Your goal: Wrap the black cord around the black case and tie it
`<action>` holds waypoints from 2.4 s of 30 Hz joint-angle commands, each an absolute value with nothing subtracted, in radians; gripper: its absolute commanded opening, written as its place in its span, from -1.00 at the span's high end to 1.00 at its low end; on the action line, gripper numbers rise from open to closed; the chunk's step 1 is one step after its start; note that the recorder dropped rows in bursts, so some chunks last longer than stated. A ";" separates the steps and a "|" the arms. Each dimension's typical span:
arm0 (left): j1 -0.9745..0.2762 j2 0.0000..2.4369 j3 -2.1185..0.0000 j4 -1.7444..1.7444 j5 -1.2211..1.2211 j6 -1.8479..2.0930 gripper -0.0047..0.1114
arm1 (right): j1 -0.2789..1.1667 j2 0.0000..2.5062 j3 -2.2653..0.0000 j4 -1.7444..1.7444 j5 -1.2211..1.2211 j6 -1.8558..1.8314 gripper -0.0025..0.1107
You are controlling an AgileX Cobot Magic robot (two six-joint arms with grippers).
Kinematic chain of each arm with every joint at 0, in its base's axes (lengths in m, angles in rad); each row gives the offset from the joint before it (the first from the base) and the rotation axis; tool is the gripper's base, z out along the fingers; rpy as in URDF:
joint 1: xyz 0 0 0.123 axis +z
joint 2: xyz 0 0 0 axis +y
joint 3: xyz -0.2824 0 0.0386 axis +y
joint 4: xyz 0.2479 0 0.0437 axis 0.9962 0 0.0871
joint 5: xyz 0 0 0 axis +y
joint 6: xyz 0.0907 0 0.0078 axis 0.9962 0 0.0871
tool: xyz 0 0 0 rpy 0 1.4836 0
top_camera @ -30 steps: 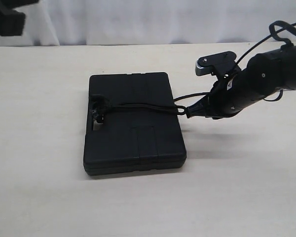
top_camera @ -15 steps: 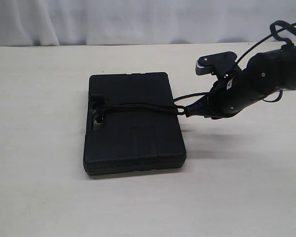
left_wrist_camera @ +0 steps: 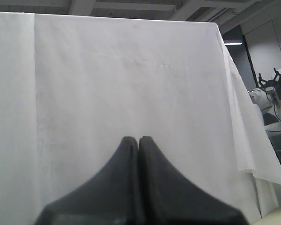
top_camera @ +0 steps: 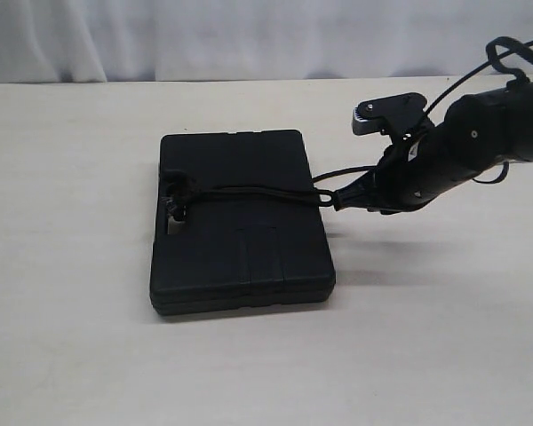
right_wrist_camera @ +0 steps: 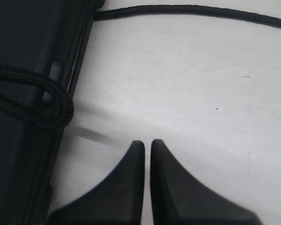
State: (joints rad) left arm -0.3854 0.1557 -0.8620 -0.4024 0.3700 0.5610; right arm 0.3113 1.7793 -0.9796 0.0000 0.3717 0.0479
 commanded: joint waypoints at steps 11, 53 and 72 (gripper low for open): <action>-0.384 0.149 -0.857 -0.403 0.364 0.549 0.92 | 0.305 1.771 -0.974 0.000 0.367 0.046 0.88; -0.077 0.000 -0.378 0.145 0.047 -0.155 0.92 | 0.305 1.771 -0.974 0.000 0.364 0.046 0.88; -0.075 0.000 -0.098 0.145 0.055 0.027 0.92 | 0.305 1.771 -0.974 0.000 0.364 0.046 0.88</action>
State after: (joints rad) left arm -0.0795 0.0024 -0.1312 0.1431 0.0535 -0.0121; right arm 0.3113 1.7793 -0.9796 0.0000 0.3700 0.0479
